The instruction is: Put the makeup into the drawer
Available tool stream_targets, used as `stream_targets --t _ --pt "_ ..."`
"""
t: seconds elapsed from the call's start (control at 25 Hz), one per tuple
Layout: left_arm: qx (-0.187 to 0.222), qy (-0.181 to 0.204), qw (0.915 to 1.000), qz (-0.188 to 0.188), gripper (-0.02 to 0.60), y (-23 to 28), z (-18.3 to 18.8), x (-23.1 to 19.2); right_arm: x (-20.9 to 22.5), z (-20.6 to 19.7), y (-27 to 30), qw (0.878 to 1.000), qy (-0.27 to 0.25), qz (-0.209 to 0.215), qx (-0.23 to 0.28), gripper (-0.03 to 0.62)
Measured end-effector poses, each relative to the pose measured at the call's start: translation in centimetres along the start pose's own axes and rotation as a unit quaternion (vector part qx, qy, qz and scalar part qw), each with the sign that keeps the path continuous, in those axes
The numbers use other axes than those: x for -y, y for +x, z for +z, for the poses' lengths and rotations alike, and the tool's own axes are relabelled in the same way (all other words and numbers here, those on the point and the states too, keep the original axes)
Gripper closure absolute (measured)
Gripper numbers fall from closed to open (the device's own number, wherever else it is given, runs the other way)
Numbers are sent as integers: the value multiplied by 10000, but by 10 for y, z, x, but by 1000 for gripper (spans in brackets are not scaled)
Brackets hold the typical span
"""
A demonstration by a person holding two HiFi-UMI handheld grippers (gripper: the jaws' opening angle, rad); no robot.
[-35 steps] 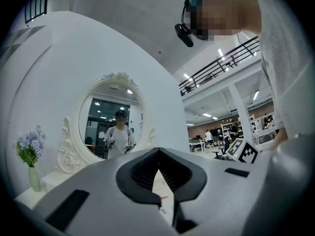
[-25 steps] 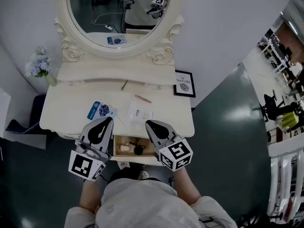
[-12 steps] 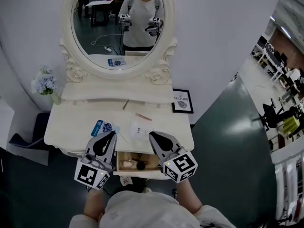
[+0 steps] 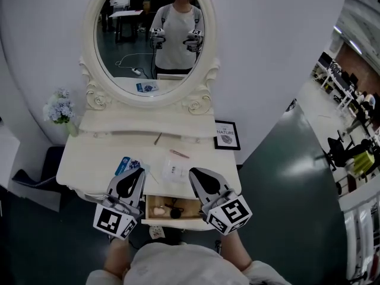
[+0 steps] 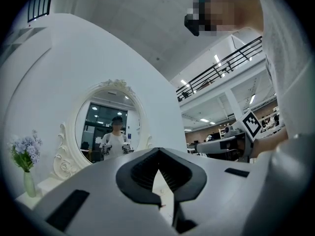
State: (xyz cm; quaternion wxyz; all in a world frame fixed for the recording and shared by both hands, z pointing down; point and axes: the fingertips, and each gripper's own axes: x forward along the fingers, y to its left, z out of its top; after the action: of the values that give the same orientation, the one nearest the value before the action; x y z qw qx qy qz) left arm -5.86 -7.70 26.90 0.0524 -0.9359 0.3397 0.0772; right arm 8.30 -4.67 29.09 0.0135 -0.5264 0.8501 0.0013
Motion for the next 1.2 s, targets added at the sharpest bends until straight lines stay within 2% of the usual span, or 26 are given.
stream_targets --t 0.6,1.2 --pt "102 49 9999 26 568 -4 12 6 -3 13 -17 9992 -40 -88 378 569" --pt "106 40 9999 -14 568 -3 13 6 -6 16 -15 9990 -52 -106 442 569"
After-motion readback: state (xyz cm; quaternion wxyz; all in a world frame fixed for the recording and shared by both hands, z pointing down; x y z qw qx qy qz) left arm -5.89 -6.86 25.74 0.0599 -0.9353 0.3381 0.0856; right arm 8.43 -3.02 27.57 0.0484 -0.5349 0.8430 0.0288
